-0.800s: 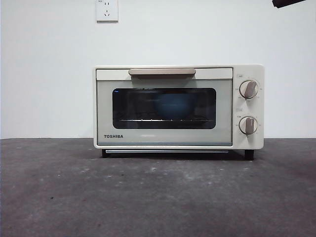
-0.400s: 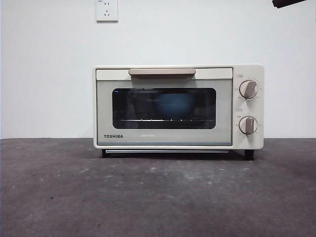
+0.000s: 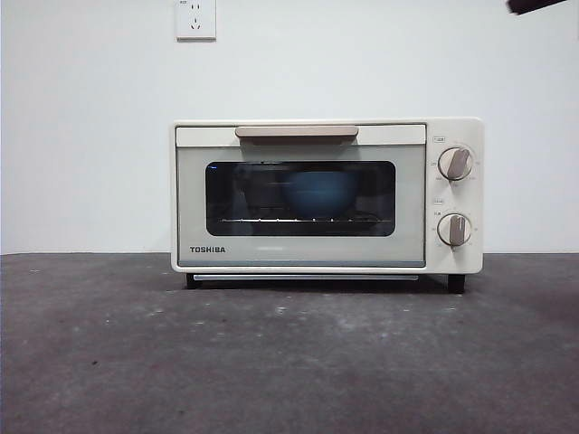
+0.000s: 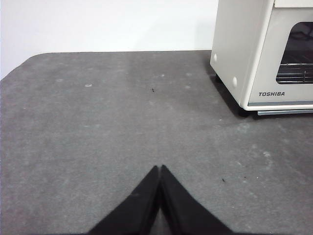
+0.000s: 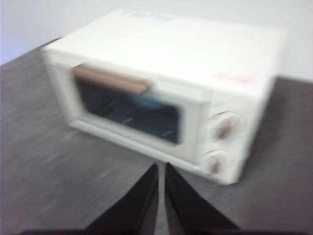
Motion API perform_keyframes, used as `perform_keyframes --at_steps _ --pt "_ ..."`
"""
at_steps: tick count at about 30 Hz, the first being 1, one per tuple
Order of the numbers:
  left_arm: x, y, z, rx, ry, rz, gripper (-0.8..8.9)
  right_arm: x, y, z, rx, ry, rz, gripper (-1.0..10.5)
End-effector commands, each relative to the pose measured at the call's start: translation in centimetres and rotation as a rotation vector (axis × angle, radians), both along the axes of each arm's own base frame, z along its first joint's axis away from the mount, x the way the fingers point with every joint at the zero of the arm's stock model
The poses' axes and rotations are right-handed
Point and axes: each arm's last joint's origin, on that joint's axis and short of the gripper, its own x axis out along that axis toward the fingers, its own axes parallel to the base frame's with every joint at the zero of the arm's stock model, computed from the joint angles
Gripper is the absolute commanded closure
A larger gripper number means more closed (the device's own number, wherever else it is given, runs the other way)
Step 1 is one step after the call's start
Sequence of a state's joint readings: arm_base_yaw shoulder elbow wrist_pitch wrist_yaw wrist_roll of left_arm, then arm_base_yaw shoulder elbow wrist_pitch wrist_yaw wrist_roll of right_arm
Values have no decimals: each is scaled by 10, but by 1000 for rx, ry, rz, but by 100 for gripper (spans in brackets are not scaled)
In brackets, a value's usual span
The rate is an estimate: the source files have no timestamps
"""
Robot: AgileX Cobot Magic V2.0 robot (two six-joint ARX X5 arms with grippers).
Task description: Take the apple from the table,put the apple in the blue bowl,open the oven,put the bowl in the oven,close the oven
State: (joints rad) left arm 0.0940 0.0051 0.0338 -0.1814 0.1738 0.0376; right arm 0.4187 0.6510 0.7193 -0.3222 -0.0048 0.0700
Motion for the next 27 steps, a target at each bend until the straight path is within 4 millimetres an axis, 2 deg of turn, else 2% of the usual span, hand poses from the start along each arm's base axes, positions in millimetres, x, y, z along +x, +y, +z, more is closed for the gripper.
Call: perform_keyframes --at_steps 1,7,12,20,27 --pt "0 0 -6 -8 36 2 806 -3 -11 -1 -14 -86 -77 941" --pt "0 0 -6 -9 36 2 806 -16 -39 -39 53 -235 -249 941" --pt "0 0 -6 -8 36 2 806 -26 -51 -69 52 -337 -352 941" --pt "0 0 -6 -9 36 2 806 -33 -57 -116 42 -349 -421 941" --pt "0 0 -6 -9 36 2 806 -33 -57 -146 61 -282 -425 941"
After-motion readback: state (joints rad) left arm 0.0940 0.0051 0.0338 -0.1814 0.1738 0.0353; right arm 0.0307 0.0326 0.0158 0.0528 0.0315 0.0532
